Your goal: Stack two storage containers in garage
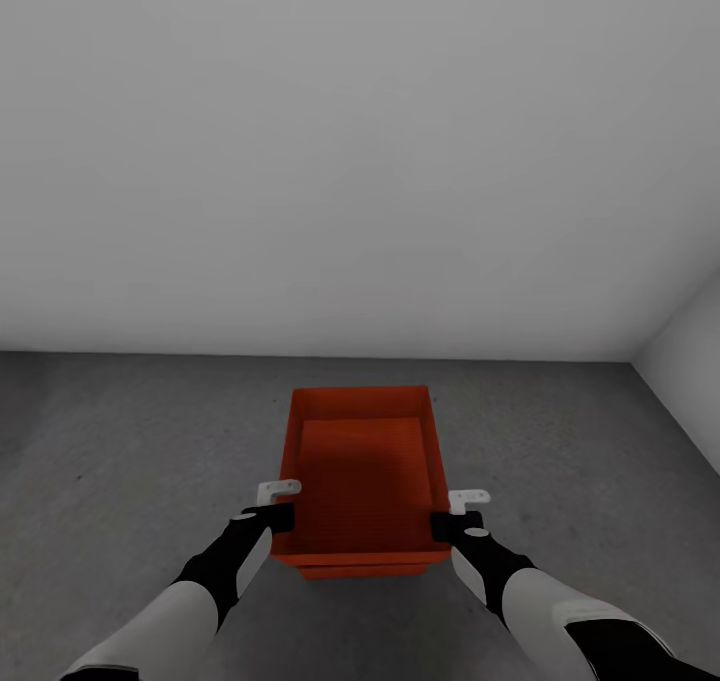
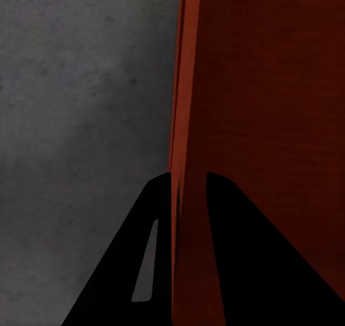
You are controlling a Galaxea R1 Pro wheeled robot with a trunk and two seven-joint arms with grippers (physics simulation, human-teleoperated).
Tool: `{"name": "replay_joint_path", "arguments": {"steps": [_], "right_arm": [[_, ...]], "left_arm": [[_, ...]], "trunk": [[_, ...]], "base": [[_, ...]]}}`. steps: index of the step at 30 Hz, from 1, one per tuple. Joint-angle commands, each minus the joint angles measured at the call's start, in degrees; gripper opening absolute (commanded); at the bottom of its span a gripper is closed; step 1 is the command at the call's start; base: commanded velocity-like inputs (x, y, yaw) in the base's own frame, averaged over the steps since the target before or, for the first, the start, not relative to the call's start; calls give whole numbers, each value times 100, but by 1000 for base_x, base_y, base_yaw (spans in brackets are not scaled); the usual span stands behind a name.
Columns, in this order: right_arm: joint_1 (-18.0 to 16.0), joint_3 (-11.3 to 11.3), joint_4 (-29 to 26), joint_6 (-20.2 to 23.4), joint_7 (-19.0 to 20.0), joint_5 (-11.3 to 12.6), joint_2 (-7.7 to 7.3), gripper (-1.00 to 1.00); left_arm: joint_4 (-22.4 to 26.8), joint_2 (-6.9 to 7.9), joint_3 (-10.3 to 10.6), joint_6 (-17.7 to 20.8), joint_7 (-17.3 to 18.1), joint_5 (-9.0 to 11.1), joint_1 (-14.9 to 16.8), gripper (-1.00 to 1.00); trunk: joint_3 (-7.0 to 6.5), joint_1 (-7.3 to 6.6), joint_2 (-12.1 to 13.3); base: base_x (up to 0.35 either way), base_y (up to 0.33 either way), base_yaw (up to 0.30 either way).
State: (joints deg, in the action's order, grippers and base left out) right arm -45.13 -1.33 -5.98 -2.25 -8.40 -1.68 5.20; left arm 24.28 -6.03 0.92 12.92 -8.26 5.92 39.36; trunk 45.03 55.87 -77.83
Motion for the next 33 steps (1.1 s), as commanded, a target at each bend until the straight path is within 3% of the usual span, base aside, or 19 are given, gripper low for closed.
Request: {"name": "replay_joint_path", "arguments": {"steps": [1, 6, 13, 33], "right_arm": [[-4, 150, -8, -21, -320, -60, -168, -100], [-4, 150, -8, -21, -320, -60, -168, -100], [-4, 150, -8, -21, -321, -60, -168, -100], [-4, 150, -8, -19, -320, -66, -168, -100]], "left_arm": [[13, 5, -57, 44, -325, -39, 2, -100], [15, 5, -57, 44, -325, -39, 2, -100], [12, 5, -54, 44, -325, -39, 2, -100], [6, -3, -48, 44, -325, -39, 2, -100]], "trunk": [[22, 22, -44], [112, 132, -244], [112, 132, -244], [471, 571, -1047]], "base": [[0, 0, 0], [0, 0, 0], [0, 0, 0], [0, 0, 0]]}}
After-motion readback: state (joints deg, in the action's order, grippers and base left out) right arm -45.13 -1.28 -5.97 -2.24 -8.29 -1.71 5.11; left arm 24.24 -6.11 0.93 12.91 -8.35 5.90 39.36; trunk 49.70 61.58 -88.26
